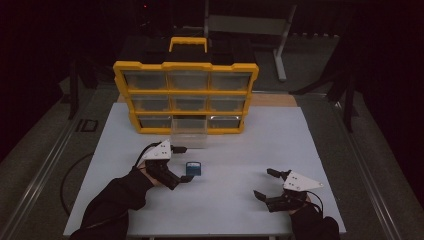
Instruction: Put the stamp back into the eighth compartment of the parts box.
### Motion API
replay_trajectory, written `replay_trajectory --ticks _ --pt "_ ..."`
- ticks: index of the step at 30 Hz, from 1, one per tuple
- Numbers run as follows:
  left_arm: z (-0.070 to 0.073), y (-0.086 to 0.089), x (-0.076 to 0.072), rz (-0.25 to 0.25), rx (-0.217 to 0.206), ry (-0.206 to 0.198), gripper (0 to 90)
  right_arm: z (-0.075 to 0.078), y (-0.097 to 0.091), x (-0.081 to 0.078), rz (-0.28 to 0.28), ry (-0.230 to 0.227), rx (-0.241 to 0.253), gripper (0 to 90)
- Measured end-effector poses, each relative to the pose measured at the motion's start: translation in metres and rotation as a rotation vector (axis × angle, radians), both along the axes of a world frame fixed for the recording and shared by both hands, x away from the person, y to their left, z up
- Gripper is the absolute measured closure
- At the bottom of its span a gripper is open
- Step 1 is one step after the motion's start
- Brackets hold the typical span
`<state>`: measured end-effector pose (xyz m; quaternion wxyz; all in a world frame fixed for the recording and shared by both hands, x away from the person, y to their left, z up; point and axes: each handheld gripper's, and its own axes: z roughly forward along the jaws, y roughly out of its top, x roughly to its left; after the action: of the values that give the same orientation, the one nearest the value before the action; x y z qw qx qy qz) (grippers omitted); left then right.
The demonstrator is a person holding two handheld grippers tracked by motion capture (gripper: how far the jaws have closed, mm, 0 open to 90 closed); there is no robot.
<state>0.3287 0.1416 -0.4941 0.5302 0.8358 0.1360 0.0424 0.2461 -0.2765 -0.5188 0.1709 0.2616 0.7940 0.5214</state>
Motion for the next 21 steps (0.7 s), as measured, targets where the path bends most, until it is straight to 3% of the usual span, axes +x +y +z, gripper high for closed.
replay_trajectory --ticks 10,11,16,21 --pt "-0.014 -0.006 0.011 -0.011 0.068 0.06 4.0 -0.001 0.001 0.0 0.007 0.005 -0.004 10.5" --pt "-0.016 -0.008 0.013 -0.006 0.095 0.059 5.4 -0.001 0.001 0.0 0.009 0.005 -0.004 10.5" --pt "-0.018 -0.012 0.016 -0.009 0.134 0.065 16.3 -0.001 0.0 0.0 0.009 0.006 -0.002 10.5" --pt "-0.022 -0.014 0.019 -0.032 0.189 0.095 18.7 -0.001 0.0 0.0 0.012 0.003 0.001 10.5"
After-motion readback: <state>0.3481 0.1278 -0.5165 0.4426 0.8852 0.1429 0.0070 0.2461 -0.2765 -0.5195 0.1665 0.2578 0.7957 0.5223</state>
